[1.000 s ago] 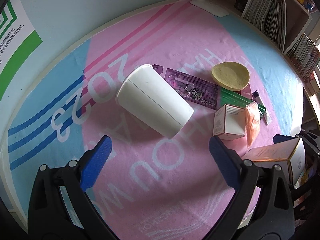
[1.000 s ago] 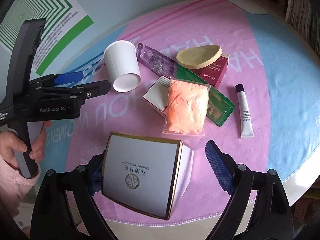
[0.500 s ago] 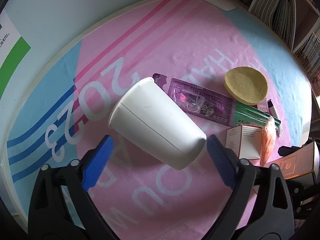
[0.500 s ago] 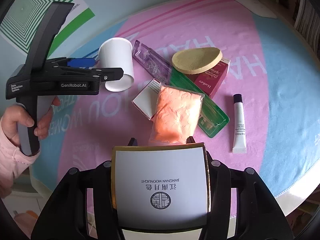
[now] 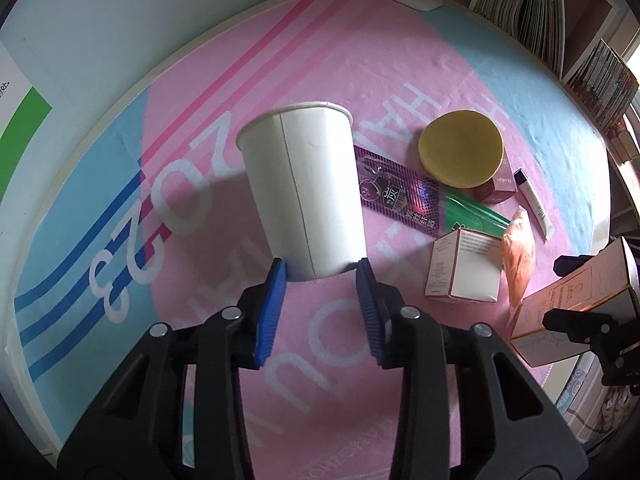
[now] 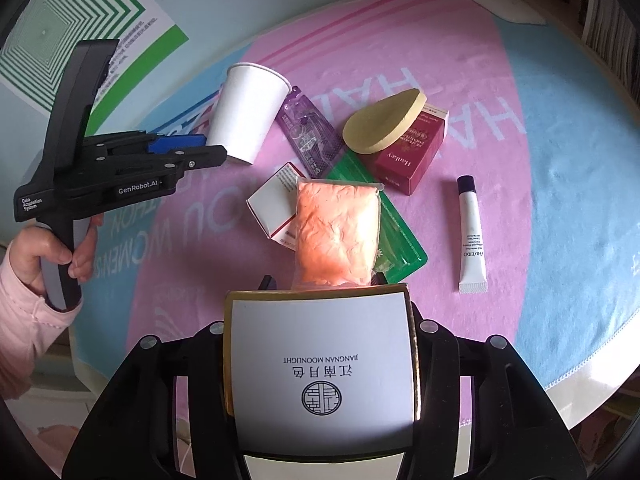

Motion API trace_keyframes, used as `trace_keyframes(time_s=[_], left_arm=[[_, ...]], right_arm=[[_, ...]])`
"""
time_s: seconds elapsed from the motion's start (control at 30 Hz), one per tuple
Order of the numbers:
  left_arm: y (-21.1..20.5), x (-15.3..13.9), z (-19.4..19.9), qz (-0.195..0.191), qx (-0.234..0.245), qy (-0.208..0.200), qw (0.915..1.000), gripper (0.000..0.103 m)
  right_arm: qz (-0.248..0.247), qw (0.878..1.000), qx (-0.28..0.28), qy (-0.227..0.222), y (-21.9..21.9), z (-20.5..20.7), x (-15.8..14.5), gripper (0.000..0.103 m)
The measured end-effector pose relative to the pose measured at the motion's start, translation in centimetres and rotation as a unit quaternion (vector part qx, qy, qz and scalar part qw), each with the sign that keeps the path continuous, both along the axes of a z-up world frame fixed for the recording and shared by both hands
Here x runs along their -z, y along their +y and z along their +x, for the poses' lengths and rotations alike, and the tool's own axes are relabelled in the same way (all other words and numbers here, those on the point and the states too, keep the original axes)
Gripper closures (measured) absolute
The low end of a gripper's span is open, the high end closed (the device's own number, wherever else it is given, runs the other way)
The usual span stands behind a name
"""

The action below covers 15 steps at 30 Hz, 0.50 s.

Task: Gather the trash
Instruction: 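Grasp the white cosmetic box with the right tool, then grasp the white paper cup with the left tool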

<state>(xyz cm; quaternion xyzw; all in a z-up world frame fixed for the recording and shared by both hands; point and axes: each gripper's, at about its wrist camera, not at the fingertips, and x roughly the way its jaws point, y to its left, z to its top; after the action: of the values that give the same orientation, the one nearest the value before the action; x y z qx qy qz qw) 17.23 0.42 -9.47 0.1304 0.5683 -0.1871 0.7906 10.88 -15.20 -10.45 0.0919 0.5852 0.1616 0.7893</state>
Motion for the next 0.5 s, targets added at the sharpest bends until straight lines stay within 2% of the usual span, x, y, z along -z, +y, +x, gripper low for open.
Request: trace_keyframes(time_s=[0.03, 0.07, 0.23, 0.3, 0.33, 0.37, 0.4, 0.43, 0.5], left_arm=[[0.1, -0.1, -0.1, 0.002, 0.002, 0.002, 1.0, 0.1], [0.4, -0.3, -0.2, -0.001, 0.003, 0.006, 1.0, 0.103], [0.8, -0.1, -1.3, 0.014, 0.015, 0.004, 0.9998, 0.103], [1.0, -0.4, -1.8, 0.012, 0.008, -0.002, 0.9999, 0.098], [1.2, -0.6, -1.9, 0.012, 0.002, -0.005, 0.9999, 0.075], [1.4, -0.9, -2.0, 0.012, -0.008, -0.009, 0.9999, 0.035], [1.5, -1.2, -2.0, 0.007, -0.015, -0.018, 0.9997, 0.023], [1.7, -1.7, -2.1, 0.002, -0.02, -0.027, 0.9994, 0.02], [2.0, -2.1, -1.9, 0.004, -0.023, -0.027, 0.9994, 0.018]], right_arm=[[0.0, 1.0, 0.001, -0.002, 0.0, -0.1, -0.1, 0.053], [0.001, 1.0, 0.001, -0.003, 0.1, -0.3, -0.2, 0.053], [0.0, 1.0, 0.0, -0.011, 0.3, -1.3, -0.9, 0.053], [-0.004, 1.0, -0.001, -0.013, 0.4, -1.7, -1.0, 0.053], [-0.004, 1.0, -0.001, -0.014, 0.4, -1.8, -1.1, 0.051], [-0.005, 1.0, 0.001, -0.017, 0.4, -2.0, -1.2, 0.05], [-0.005, 1.0, 0.004, -0.019, 0.3, -2.2, -1.2, 0.045], [-0.006, 1.0, 0.006, -0.02, 0.3, -2.2, -1.3, 0.035], [-0.011, 1.0, 0.013, -0.024, 0.2, -2.3, -1.4, 0.024]])
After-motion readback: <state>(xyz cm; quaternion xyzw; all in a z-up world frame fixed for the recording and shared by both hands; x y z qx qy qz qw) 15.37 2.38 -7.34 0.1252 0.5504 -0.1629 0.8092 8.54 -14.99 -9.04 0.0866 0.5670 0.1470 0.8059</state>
